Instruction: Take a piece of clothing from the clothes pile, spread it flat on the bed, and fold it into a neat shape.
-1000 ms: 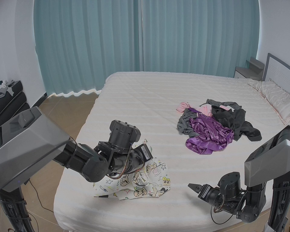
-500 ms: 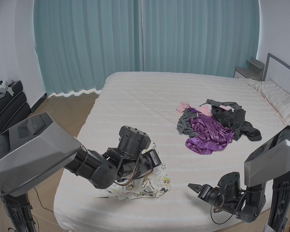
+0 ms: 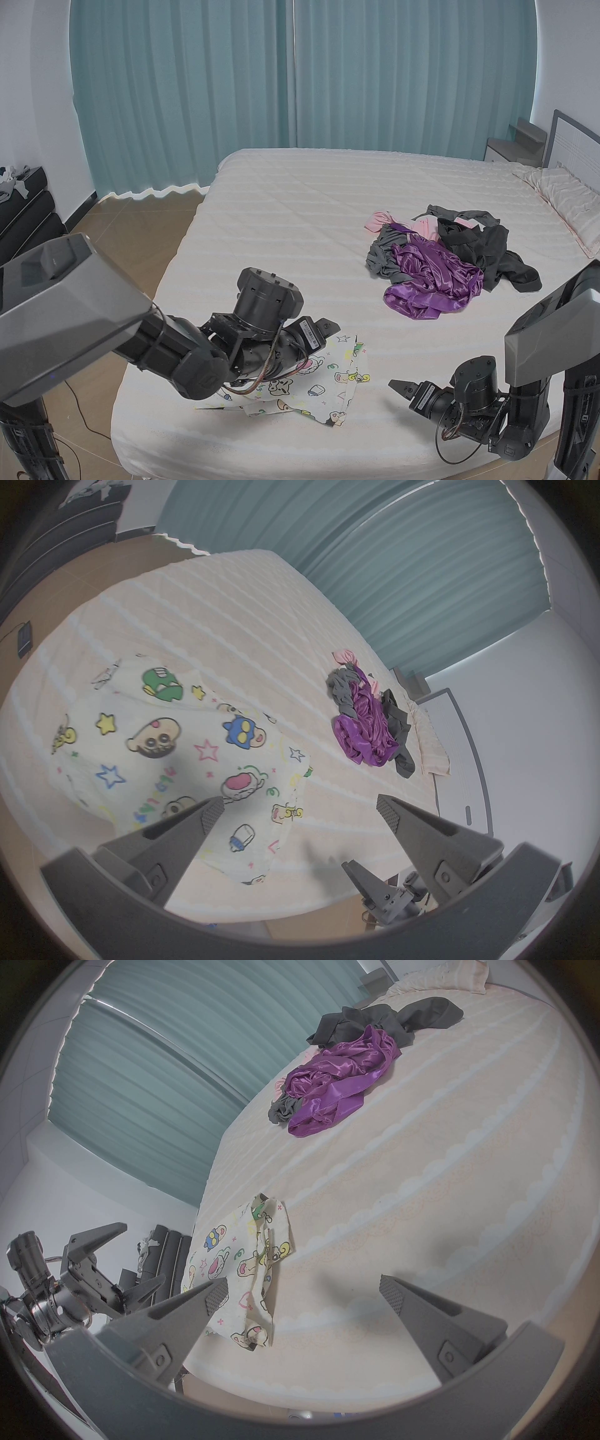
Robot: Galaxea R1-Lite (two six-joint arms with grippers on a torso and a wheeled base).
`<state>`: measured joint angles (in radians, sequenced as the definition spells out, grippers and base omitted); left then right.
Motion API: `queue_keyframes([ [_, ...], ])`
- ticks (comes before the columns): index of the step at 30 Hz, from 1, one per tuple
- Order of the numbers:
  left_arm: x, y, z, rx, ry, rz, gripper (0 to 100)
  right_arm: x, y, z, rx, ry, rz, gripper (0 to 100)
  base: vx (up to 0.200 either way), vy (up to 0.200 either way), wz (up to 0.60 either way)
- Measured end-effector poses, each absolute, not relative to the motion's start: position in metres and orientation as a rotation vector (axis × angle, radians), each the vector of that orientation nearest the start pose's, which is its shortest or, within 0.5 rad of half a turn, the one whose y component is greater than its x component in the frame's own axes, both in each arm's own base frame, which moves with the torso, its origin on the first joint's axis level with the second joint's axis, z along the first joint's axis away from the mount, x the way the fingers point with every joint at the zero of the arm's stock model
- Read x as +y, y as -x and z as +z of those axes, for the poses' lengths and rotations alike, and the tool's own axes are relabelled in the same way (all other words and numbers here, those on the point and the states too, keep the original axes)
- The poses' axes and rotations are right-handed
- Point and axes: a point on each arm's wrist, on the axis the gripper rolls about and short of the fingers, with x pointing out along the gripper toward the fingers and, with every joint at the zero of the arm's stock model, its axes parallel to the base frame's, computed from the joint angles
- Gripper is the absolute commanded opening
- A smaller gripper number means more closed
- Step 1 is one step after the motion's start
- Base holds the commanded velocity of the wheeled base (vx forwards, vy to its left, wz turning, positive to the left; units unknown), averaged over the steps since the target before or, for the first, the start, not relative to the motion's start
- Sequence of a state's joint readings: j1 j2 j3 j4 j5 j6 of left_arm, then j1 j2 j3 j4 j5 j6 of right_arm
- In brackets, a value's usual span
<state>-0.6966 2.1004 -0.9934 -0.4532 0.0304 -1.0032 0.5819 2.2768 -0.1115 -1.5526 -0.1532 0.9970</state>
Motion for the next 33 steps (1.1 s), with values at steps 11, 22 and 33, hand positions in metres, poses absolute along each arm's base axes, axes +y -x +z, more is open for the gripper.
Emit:
queue_keyframes([
  [11, -0.178, -0.251, 0.090, 0.913, 0.789, -0.165, 100, 0.132, -0.206, -0.017, 0.716, -0.731, 0.098, 100, 0.000, 0.000, 0.00],
  [22, -0.105, -0.219, 0.091, 0.955, 1.053, -0.094, 100, 0.155, -0.237, -0.010, 0.606, -0.640, 0.216, 100, 0.000, 0.000, 0.00],
  [33, -0.094, -0.215, 0.070, 0.946, 1.105, -0.088, 100, 0.185, -0.255, -0.016, 0.601, -0.620, 0.280, 100, -0.164, 0.000, 0.00],
])
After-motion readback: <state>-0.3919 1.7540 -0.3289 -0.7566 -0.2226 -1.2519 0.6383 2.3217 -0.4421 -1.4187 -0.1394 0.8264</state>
